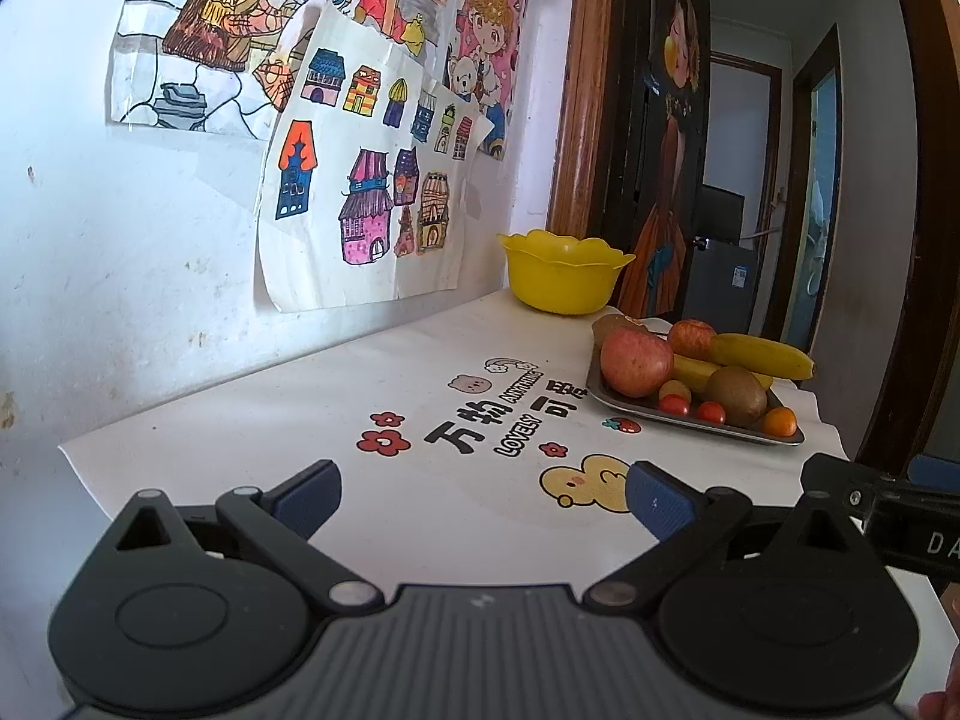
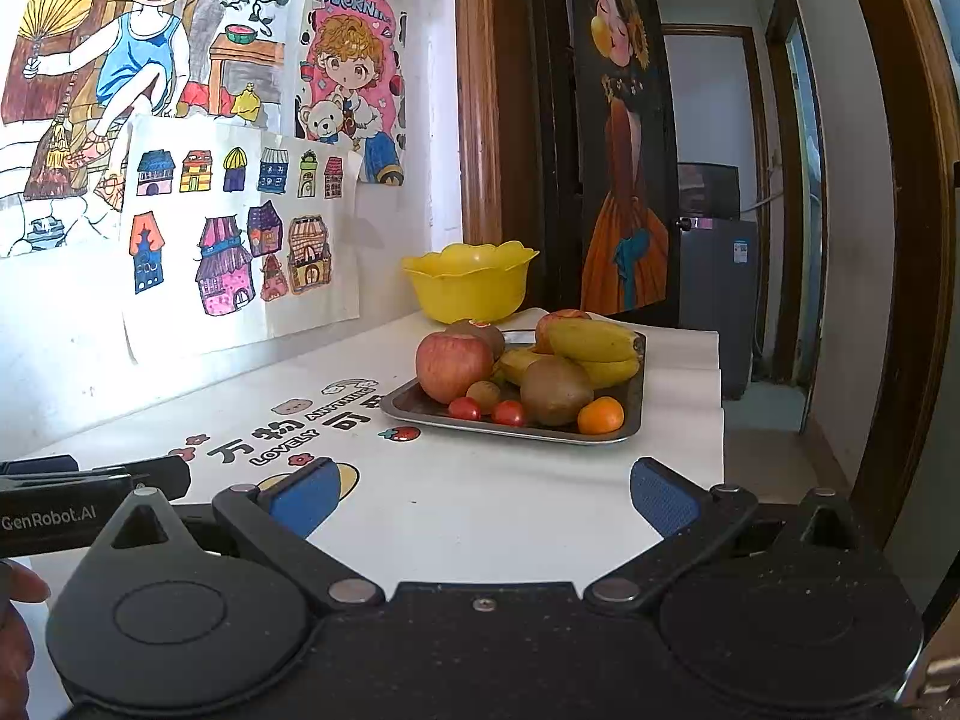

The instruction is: Organize fruits

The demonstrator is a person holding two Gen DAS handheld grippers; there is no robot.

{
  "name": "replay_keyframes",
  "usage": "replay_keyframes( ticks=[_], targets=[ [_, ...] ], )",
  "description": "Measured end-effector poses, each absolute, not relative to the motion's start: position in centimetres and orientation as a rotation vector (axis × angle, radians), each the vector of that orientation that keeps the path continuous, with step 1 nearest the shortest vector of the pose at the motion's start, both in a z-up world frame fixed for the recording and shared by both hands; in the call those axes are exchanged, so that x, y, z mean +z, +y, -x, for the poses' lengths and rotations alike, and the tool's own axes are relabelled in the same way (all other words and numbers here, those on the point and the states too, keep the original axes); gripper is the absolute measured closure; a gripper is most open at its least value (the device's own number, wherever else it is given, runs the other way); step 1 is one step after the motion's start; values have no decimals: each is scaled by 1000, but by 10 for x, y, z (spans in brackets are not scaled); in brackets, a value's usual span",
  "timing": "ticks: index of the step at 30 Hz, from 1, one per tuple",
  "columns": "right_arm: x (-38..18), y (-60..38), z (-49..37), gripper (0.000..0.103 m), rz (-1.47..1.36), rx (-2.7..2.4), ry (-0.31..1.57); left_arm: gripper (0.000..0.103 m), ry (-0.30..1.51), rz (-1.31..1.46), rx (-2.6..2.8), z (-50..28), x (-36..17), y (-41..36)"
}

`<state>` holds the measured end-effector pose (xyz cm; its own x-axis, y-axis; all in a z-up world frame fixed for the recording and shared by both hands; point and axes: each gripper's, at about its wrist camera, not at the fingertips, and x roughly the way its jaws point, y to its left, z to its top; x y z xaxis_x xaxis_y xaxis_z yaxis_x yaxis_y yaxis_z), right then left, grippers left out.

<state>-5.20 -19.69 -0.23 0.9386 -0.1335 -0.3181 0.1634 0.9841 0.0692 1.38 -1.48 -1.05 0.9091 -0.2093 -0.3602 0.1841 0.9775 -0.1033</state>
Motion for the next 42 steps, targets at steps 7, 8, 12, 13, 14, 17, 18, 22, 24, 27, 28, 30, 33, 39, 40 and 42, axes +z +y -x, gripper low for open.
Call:
replay_keyframes(
  ticks=[7,8,12,13,14,17,18,22,24,27,28,30,33,39,40,42],
  targets=[
    [-3,-198,53,1,-117,-147,315,0,382,63,-199,-14,-11,-15],
    [-3,-198,53,1,-116,-147,315,0,381,63,-199,-13,-11,-15],
    [-3,-198,53,1,-114,-146,315,0,382,64,-200,-13,-11,-15],
    [-3,-198,53,1,-114,-146,315,0,382,63,-200,-14,-11,-15],
    [-3,-198,53,1,-115,-147,315,0,382,63,-200,-13,-11,-15],
    [-3,-198,53,1,-115,-146,315,0,383,63,-199,-13,-11,-15],
    [-3,-198,53,1,-115,-146,315,0,383,63,-199,-13,-11,-15],
    [-3,-198,53,1,-115,-147,316,0,383,62,-199,-13,-12,-15],
    [-3,-198,53,1,-115,-147,315,0,383,62,-199,-13,-12,-15],
    [-2,-198,53,1,-115,-147,315,0,383,63,-199,-13,-12,-15],
    [-3,-197,53,1,-115,-147,316,0,383,62,-199,-13,-12,-15],
    [-2,-198,53,1,-115,-147,316,0,383,62,-199,-13,-12,-15],
    [-2,-198,53,1,-115,-148,316,0,384,62,-199,-13,-11,-15],
    [-2,-198,53,1,-116,-147,316,0,382,64,-197,-13,-12,-15],
    [-2,-197,53,1,-116,-147,316,0,382,64,-197,-13,-12,-14],
    [-2,-198,53,1,-116,-147,316,0,382,63,-197,-13,-12,-15]
  ],
)
